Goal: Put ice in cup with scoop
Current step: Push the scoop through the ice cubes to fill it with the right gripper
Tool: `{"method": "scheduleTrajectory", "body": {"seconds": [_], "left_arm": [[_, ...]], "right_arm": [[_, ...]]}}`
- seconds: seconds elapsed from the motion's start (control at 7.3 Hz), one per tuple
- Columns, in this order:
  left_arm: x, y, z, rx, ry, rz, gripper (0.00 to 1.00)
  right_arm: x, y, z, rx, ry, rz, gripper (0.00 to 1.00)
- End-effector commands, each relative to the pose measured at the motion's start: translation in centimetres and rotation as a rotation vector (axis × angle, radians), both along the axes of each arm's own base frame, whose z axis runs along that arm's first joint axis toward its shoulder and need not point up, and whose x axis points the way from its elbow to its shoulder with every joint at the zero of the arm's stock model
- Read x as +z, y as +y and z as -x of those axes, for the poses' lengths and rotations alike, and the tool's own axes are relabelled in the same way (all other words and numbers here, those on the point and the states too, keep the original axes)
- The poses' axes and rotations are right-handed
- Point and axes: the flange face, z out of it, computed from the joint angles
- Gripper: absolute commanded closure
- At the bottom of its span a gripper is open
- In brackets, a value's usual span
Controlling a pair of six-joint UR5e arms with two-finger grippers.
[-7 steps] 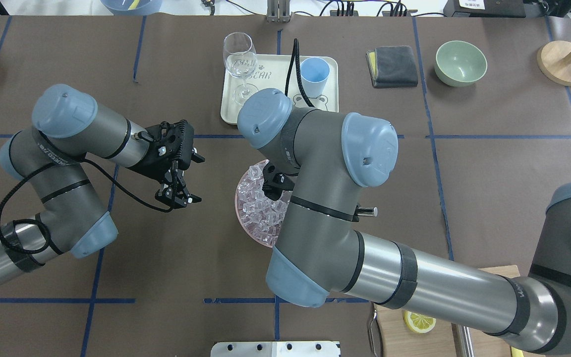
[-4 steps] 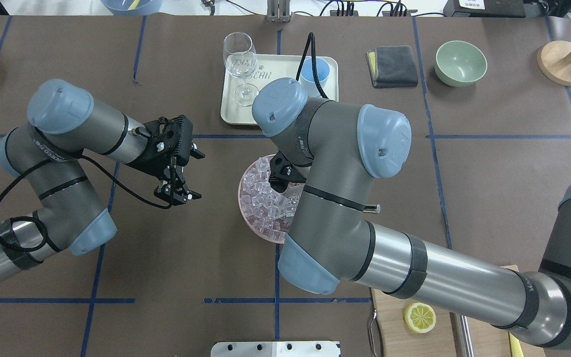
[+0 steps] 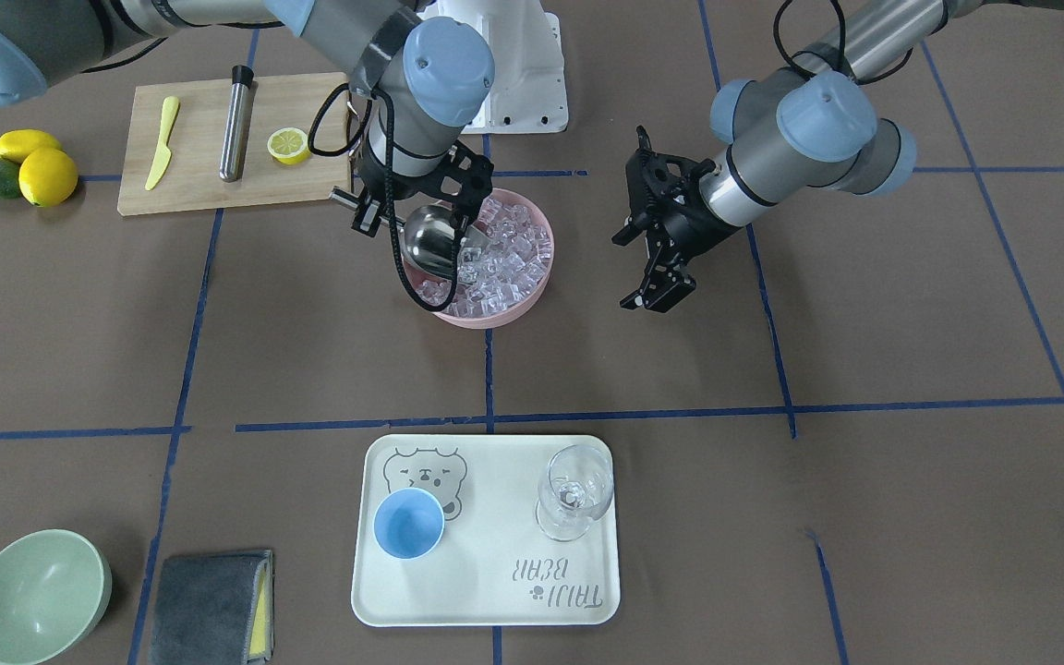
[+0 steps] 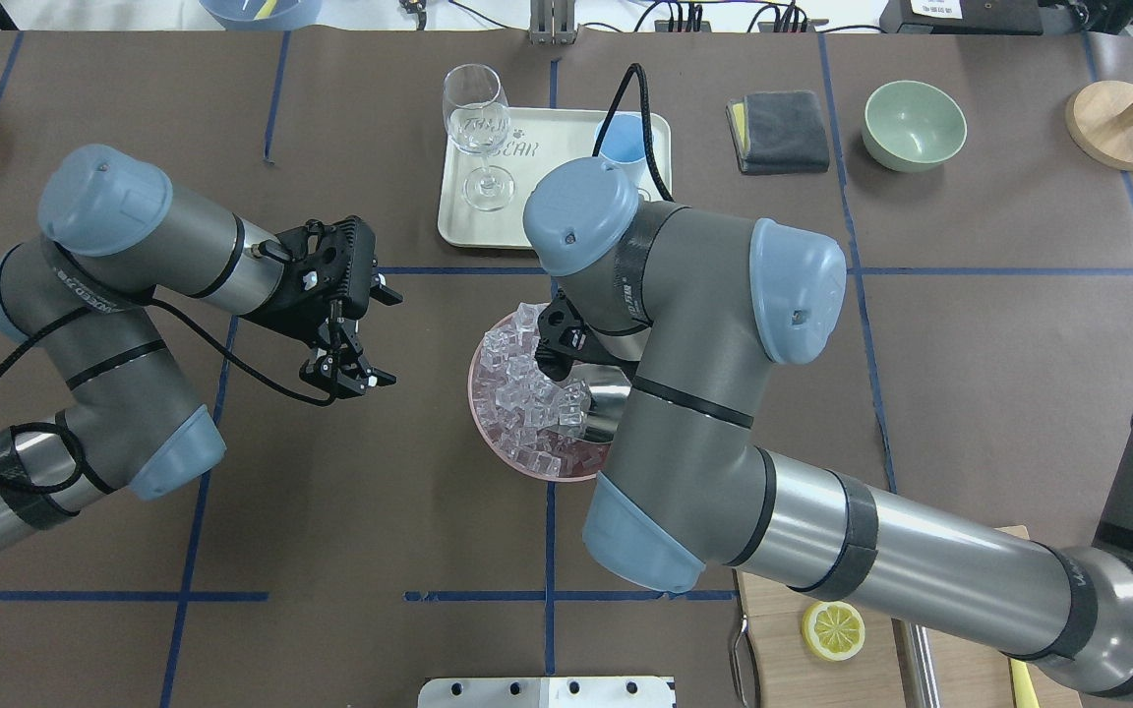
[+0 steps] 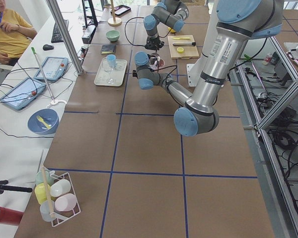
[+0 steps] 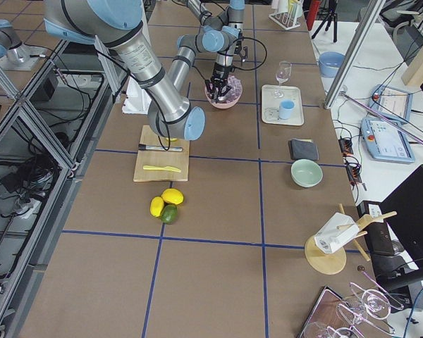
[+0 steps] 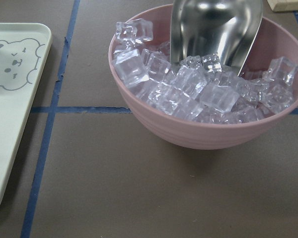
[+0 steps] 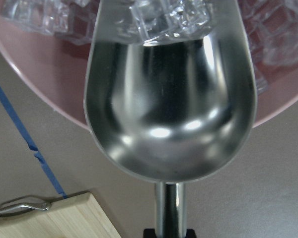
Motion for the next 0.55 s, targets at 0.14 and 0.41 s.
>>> {"method": "scheduleTrajectory", "body": {"seconds": [0.14, 0.41], "left_arm": [[-0.1, 0.0, 0.1, 0.000, 0.001, -0.002, 0.00], [-0.1, -0.1, 0.2, -0.003, 0.001, -0.002, 0.00]], "right_arm": [[0.1, 1.7, 1.1, 0.027, -0.033, 0.001, 1.00], [0.1, 2.1, 0.3, 0.027, -0.036, -0.003, 1.00]]}}
